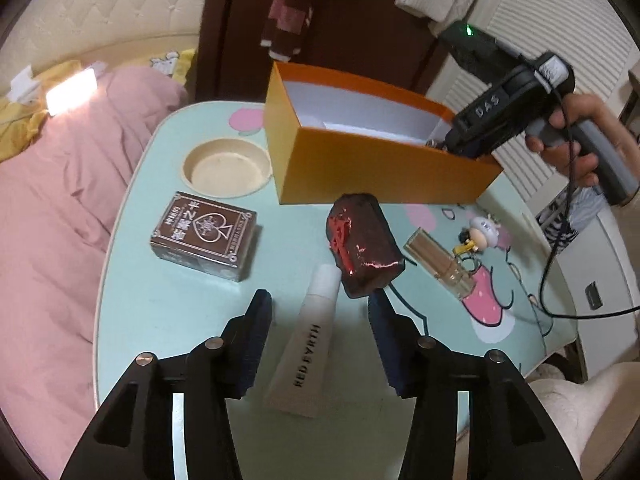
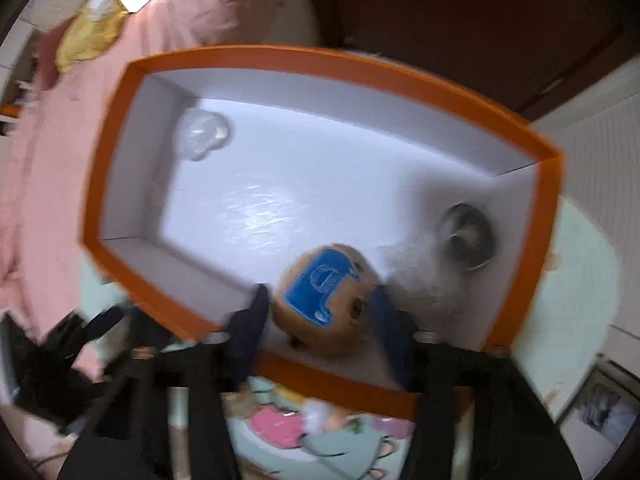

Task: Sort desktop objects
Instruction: 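Grasp the plush bear keychain with the right tool and set it on the table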

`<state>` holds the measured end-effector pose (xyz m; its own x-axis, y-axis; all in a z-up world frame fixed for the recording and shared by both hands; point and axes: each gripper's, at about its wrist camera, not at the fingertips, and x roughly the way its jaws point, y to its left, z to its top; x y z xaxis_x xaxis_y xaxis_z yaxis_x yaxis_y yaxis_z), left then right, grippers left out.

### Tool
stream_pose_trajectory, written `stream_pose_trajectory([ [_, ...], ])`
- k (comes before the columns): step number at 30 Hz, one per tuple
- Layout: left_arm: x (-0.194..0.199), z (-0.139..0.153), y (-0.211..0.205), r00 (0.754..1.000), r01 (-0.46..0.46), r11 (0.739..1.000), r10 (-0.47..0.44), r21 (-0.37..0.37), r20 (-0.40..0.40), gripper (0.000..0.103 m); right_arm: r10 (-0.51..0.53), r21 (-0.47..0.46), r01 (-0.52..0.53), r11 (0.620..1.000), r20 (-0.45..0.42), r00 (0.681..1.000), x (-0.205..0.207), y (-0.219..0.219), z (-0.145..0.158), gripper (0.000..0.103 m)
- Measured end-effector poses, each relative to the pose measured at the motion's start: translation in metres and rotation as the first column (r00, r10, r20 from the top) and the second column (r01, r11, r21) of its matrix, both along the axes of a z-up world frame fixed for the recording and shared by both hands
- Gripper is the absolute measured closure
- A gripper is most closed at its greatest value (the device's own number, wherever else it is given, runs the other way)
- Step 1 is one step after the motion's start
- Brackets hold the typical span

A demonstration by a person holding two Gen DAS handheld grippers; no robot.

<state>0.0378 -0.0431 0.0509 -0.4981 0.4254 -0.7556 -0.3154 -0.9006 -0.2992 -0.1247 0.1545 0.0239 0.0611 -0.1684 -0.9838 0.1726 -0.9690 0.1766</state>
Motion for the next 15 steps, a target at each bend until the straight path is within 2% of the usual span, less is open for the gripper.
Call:
stream_pose_trajectory([
  [4, 0.002, 0.009, -0.014, 0.999, -0.028, 0.999, 0.029, 0.037, -0.016, 0.054, -0.041, -0.070, 0.041, 0.997, -0.001, 0.999, -0.001, 0.012, 0.003, 0.061],
  [8, 0.000, 0.025, -0.024, 0.998, -0.044, 0.997, 0.046, 0.059, -0.045, 0.054, -0.122, -0.209, 0.095, 0.973, -0.119, 0.985, 0.005, 0.034, 0.033, 0.061],
  [10, -0.003, 0.035, -0.026, 0.996, -0.042, 0.997, 0.046, 0.058, -0.070, 0.054, -0.150, -0.292, 0.082, 0.953, -0.218, 0.964, 0.015, 0.046, 0.059, 0.061],
  [12, -0.007, 0.049, -0.025, 0.990, -0.042, 0.999, 0.045, 0.024, -0.135, 0.054, -0.165, -0.361, 0.037, 0.932, -0.332, 0.929, 0.036, 0.055, 0.088, 0.061],
  [15, -0.023, 0.072, -0.012, 0.980, 0.001, 0.999, -0.007, -0.033, -0.197, 0.054, -0.159, -0.398, -0.043, 0.917, -0.460, 0.874, 0.069, 0.059, 0.109, 0.061],
])
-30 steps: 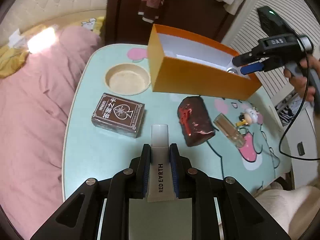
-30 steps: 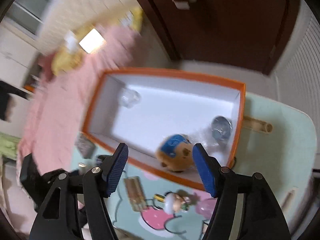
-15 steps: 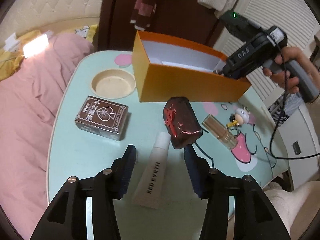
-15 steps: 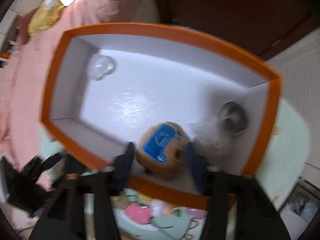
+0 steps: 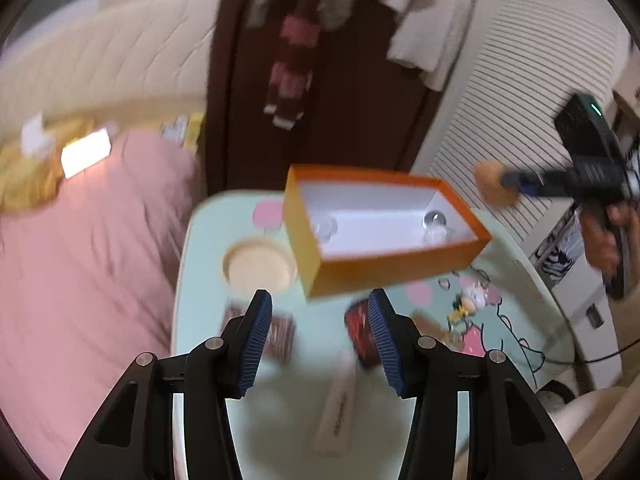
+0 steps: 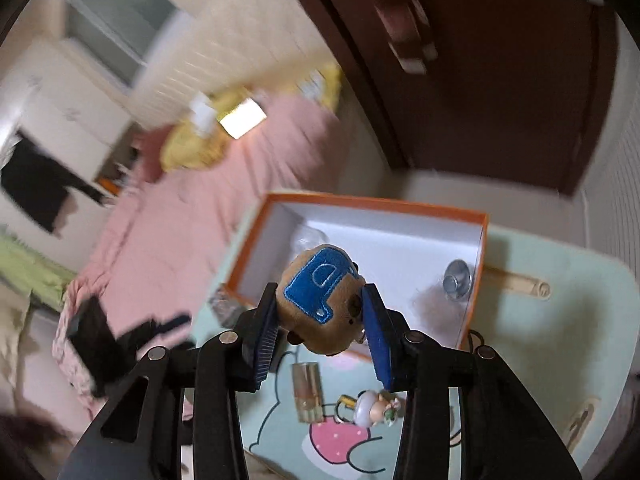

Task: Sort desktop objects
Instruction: 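Grasp the plush bear keychain with the right tool and set it on the table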

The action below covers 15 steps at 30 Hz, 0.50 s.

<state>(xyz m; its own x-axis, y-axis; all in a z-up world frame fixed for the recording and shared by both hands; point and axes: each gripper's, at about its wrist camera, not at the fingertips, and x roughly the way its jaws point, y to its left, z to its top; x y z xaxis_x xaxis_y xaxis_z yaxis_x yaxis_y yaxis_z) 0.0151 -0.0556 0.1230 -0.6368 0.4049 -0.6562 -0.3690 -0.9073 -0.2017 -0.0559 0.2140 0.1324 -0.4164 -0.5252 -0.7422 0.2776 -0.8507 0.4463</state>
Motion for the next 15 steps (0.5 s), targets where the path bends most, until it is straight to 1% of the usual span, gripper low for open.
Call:
stream_pose_trajectory([
  [2, -0.016, 0.014, 0.015, 0.999, 0.049, 0.999, -0.049, -0.010, -0.011, 0.054, 0.009, -0.003, -0.010, 1.000, -0.082, 0.997, 0.031, 0.002, 0.000, 0.061],
  [4, -0.039, 0.023, 0.037, 0.993, 0.109, 0.994, -0.109, 0.001, 0.041, 0.054, 0.015, -0.013, -0.016, 1.000, -0.086, 0.996, 0.054, -0.002, -0.013, 0.061],
  [5, -0.052, 0.025, 0.049, 0.987, 0.139, 0.990, -0.140, 0.021, 0.080, 0.054, 0.024, -0.013, -0.025, 1.000, -0.074, 0.997, 0.063, -0.004, -0.023, 0.060],
  [7, -0.077, 0.025, 0.083, 0.966, 0.204, 0.977, -0.211, 0.062, 0.149, 0.054, 0.030, 0.013, -0.029, 0.999, -0.072, 0.997, 0.081, -0.014, -0.048, 0.060],
  [8, -0.088, 0.024, 0.100, 0.954, 0.235, 0.969, -0.244, 0.074, 0.175, 0.054, 0.031, 0.045, -0.027, 0.999, -0.083, 0.996, 0.091, -0.018, -0.056, 0.060],
  [9, -0.095, 0.020, 0.114, 0.947, 0.256, 0.965, -0.263, 0.059, 0.186, 0.054, 0.031, 0.078, -0.023, 0.997, -0.096, 0.995, 0.101, -0.021, -0.063, 0.061],
  [11, -0.112, 0.006, 0.154, 0.932, 0.298, 0.955, -0.288, -0.010, 0.221, 0.054, 0.026, 0.150, -0.004, 0.989, -0.142, 0.990, 0.113, -0.023, -0.072, 0.060],
  [14, -0.131, -0.020, 0.198, 0.907, 0.341, 0.937, -0.308, -0.072, 0.287, 0.054, 0.023, 0.169, 0.005, 0.986, -0.161, 0.987, 0.120, -0.014, -0.084, 0.058],
  [15, -0.135, -0.027, 0.207, 0.900, 0.350, 0.933, -0.311, -0.082, 0.305, 0.054, 0.017, 0.173, 0.011, 0.985, -0.164, 0.986, 0.123, -0.011, -0.088, 0.058],
])
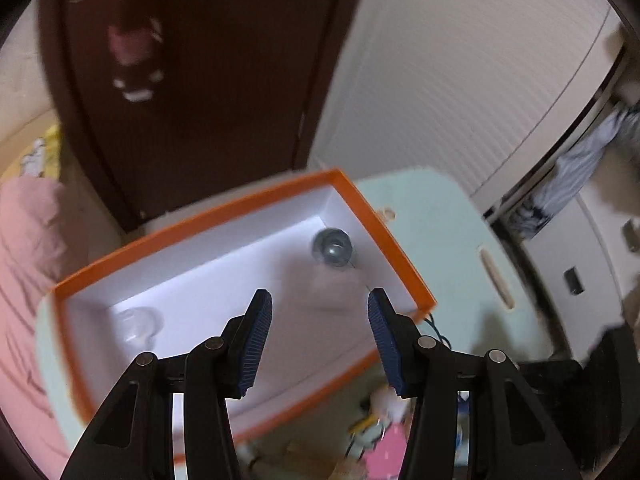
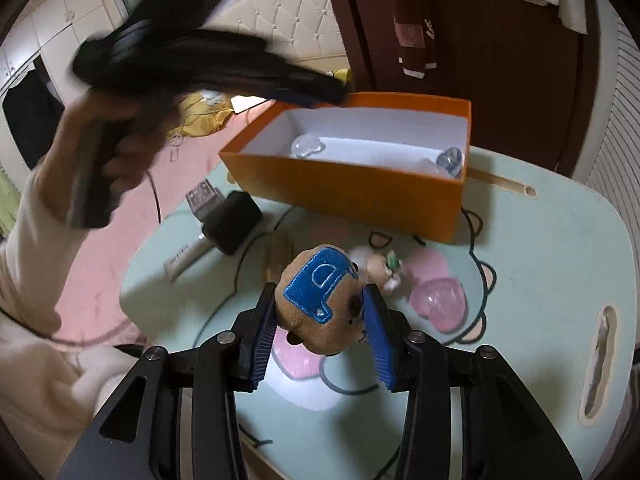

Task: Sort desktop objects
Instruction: 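Grasp the plush bear keychain with the right tool and set it on the table, then move the bubble wrap to the table with the left tool while the right tool grasps the metal cap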

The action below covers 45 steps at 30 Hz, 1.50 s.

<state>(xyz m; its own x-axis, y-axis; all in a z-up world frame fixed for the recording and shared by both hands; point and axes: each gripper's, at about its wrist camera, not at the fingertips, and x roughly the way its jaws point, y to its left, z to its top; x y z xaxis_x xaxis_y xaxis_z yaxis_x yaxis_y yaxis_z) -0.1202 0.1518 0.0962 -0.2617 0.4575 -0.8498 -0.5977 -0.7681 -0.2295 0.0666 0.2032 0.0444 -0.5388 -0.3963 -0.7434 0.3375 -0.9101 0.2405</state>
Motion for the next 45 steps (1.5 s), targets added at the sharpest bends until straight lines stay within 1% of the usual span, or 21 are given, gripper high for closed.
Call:
stream_pose_trajectory([
  [2, -0.009, -0.017, 0.018, 0.999, 0.008, 0.999, -0.006, -0.042, 0.033, 0.054, -0.011, 0.001, 0.011, 1.000, 0.007, 1.000, 0.002, 0.004, -0.007, 0.057],
  [6, -0.021, -0.038, 0.030, 0.997, -0.018, 0.996, 0.024, -0.090, 0.071, 0.054, -0.040, -0.026, 0.041, 0.999, 0.046, 0.998, -0.001, 0.015, -0.022, 0.056],
  [7, -0.022, -0.040, 0.031, 0.996, -0.018, 0.996, 0.025, -0.085, 0.082, 0.054, -0.041, -0.048, 0.044, 0.998, 0.058, 0.997, -0.001, 0.018, -0.025, 0.051],
  [8, -0.023, -0.042, 0.031, 0.995, -0.015, 0.997, 0.022, -0.080, 0.093, 0.054, -0.042, -0.067, 0.047, 0.997, 0.070, 0.997, -0.001, 0.020, -0.029, 0.041],
  [10, -0.023, -0.048, 0.034, 0.995, 0.004, 0.997, 0.004, -0.082, 0.102, 0.055, -0.051, -0.096, 0.059, 0.994, 0.081, 0.995, 0.001, 0.024, -0.033, 0.034],
  [11, -0.023, -0.050, 0.035, 0.995, 0.017, 0.996, -0.008, -0.082, 0.104, 0.063, -0.057, -0.111, 0.065, 0.992, 0.074, 0.996, 0.009, 0.024, -0.031, 0.034],
  [13, -0.023, -0.052, 0.034, 0.992, 0.032, 0.999, -0.027, -0.038, 0.127, 0.074, -0.065, -0.128, 0.072, 0.989, 0.054, 0.996, 0.013, 0.026, -0.028, 0.034],
  [15, -0.023, -0.052, 0.031, 0.991, 0.028, 0.999, -0.025, -0.018, 0.129, 0.074, -0.074, -0.147, 0.078, 0.986, 0.032, 0.997, 0.017, 0.028, -0.025, 0.034],
  [18, -0.022, -0.043, 0.024, 0.995, 0.017, 1.000, -0.019, 0.022, 0.103, 0.074, -0.079, -0.177, 0.076, 0.981, -0.010, 0.997, 0.021, 0.031, -0.015, 0.034],
  [21, -0.019, -0.020, 0.005, 0.996, -0.019, 0.996, 0.012, 0.092, 0.083, 0.074, -0.096, -0.196, 0.091, 0.976, -0.019, 0.995, 0.021, 0.037, -0.008, 0.034],
  [26, 0.007, 0.033, -0.063, 0.995, -0.091, 0.980, 0.098, 0.176, -0.030, 0.074, -0.121, -0.213, 0.117, 0.970, -0.008, 0.993, 0.016, 0.045, 0.001, 0.033],
  [28, 0.025, 0.044, -0.098, 0.989, -0.119, 0.973, 0.133, 0.196, -0.057, 0.074, -0.130, -0.212, 0.126, 0.969, -0.002, 0.992, 0.012, 0.048, 0.006, 0.033],
  [30, 0.045, 0.045, -0.132, 0.981, -0.166, 0.966, 0.182, 0.198, -0.065, 0.074, -0.143, -0.202, 0.139, 0.970, -0.005, 0.990, 0.006, 0.052, 0.013, 0.034],
  [33, 0.072, 0.031, -0.175, 0.963, -0.253, 0.949, 0.265, 0.188, -0.044, 0.074, -0.140, -0.126, 0.134, 0.983, -0.044, 0.989, -0.002, 0.053, 0.029, 0.033],
  [35, 0.089, 0.012, -0.194, 0.952, -0.296, 0.938, 0.304, 0.178, -0.018, 0.074, -0.110, -0.043, 0.106, 0.993, -0.083, 0.990, -0.015, 0.049, 0.044, 0.034],
  [37, 0.105, -0.006, -0.218, 0.942, -0.332, 0.928, 0.335, 0.170, 0.015, 0.074, -0.055, 0.040, 0.059, 0.997, -0.107, 0.993, -0.030, 0.046, 0.060, 0.036],
  [39, 0.117, -0.024, -0.229, 0.932, -0.360, 0.922, 0.362, 0.141, 0.012, 0.074, 0.063, 0.147, -0.048, 0.988, -0.097, 0.993, -0.057, 0.035, 0.079, 0.041],
  [41, 0.124, -0.040, -0.239, 0.917, -0.398, 0.911, 0.399, 0.109, 0.012, 0.074, 0.193, 0.266, -0.176, 0.948, -0.039, 0.980, -0.087, 0.019, 0.089, 0.042],
  [42, 0.125, -0.045, -0.241, 0.912, -0.409, 0.905, 0.410, 0.119, 0.016, 0.074, 0.252, 0.333, -0.240, 0.912, 0.005, 0.968, -0.101, 0.010, 0.090, 0.044],
  [43, 0.127, -0.049, -0.243, 0.907, -0.420, 0.898, 0.422, 0.129, 0.020, 0.074, 0.305, 0.397, -0.301, 0.867, 0.054, 0.951, -0.115, 0.001, 0.090, 0.049],
  [45, 0.128, -0.056, -0.247, 0.895, -0.443, 0.884, 0.445, 0.152, 0.018, 0.074, 0.369, 0.499, -0.411, 0.763, 0.185, 0.911, -0.142, -0.019, 0.083, 0.052],
])
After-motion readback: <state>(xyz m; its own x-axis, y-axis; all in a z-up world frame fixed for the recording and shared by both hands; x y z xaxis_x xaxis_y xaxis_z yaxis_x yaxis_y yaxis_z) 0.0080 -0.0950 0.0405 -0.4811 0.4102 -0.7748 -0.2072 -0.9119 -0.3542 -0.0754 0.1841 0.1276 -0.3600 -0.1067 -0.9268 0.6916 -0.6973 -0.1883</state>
